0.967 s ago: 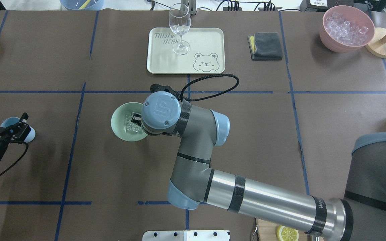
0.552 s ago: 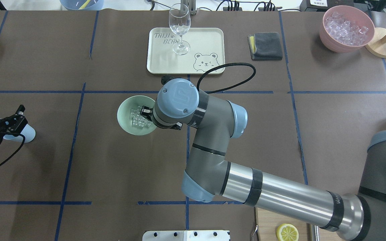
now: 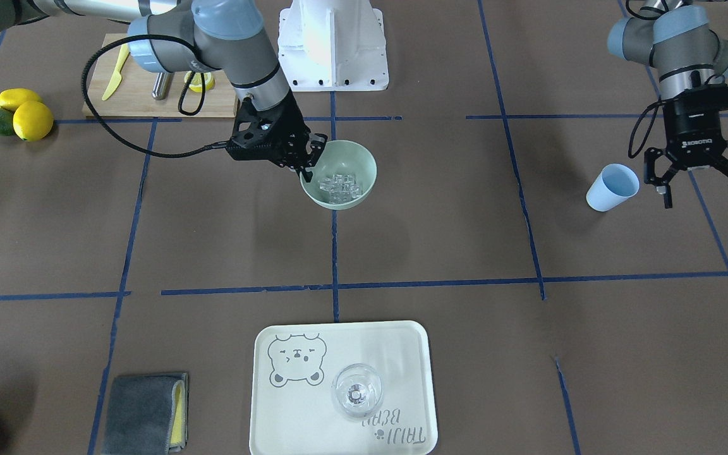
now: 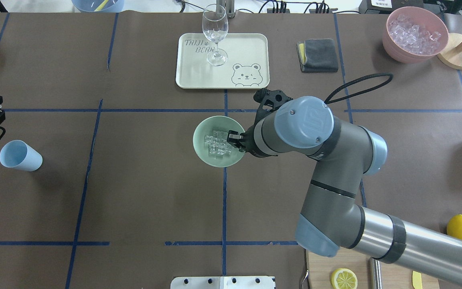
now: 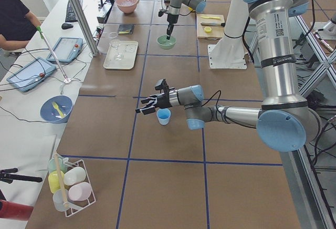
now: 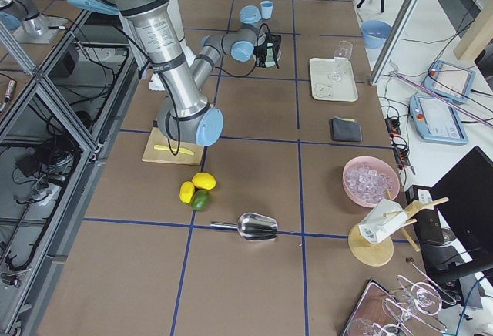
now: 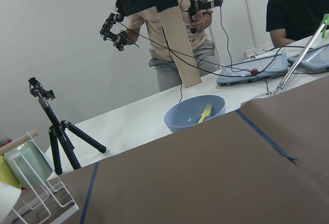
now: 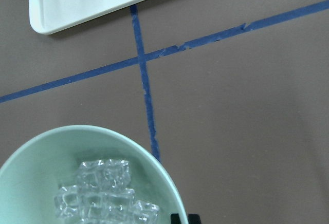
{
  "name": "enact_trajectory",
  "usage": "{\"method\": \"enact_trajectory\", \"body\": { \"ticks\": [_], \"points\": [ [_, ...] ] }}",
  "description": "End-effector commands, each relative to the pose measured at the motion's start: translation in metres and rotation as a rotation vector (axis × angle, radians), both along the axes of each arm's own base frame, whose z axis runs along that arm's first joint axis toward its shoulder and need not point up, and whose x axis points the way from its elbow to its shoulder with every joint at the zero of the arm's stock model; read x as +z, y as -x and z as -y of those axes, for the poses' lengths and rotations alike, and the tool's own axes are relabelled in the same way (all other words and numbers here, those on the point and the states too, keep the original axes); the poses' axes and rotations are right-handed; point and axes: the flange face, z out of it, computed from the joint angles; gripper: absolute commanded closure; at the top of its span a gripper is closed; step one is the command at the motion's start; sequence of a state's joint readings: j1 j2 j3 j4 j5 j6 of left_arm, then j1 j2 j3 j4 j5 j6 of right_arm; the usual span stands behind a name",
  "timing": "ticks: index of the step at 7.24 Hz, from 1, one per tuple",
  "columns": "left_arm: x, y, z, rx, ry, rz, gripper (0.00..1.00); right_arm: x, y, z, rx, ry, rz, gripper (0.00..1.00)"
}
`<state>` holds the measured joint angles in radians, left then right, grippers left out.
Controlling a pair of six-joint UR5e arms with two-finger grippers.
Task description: Pour ice into bowl
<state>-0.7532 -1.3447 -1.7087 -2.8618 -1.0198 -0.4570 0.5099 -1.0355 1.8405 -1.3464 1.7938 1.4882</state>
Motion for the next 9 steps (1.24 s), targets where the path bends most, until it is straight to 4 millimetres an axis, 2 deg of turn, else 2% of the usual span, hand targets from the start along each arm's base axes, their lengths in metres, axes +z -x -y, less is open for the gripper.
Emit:
{"method": "enact_trajectory", "body": {
  "ticks": [1,2,4,5,6,8,9],
  "points": [
    [-0.015,0.051,0.037,0.121,0.082,0.170,0.00,0.043,-0.058,0.007,-0.039,-0.031,-0.034,1.00],
    [-0.029,0.069,0.067,0.133,0.144,0.166,0.00,0.075,-0.083,0.008,-0.060,-0.075,-0.090,1.00],
    [-0.050,0.099,0.104,0.204,0.205,0.217,0.00,0.129,-0.134,0.026,-0.098,-0.120,-0.178,1.00],
    [-0.073,0.119,0.131,0.243,0.231,0.249,0.00,0.164,-0.163,0.031,-0.113,-0.135,-0.210,1.00],
    [-0.085,0.145,0.147,0.258,0.261,0.266,0.00,0.210,-0.196,0.024,-0.124,-0.147,-0.223,1.00],
    [-0.078,0.159,0.148,0.297,0.276,0.337,0.00,0.314,-0.258,0.010,-0.145,-0.171,-0.194,1.00],
    [-0.072,0.168,0.147,0.355,0.306,0.313,0.00,0.366,-0.289,0.014,-0.153,-0.165,-0.159,1.00]
  ]
}}
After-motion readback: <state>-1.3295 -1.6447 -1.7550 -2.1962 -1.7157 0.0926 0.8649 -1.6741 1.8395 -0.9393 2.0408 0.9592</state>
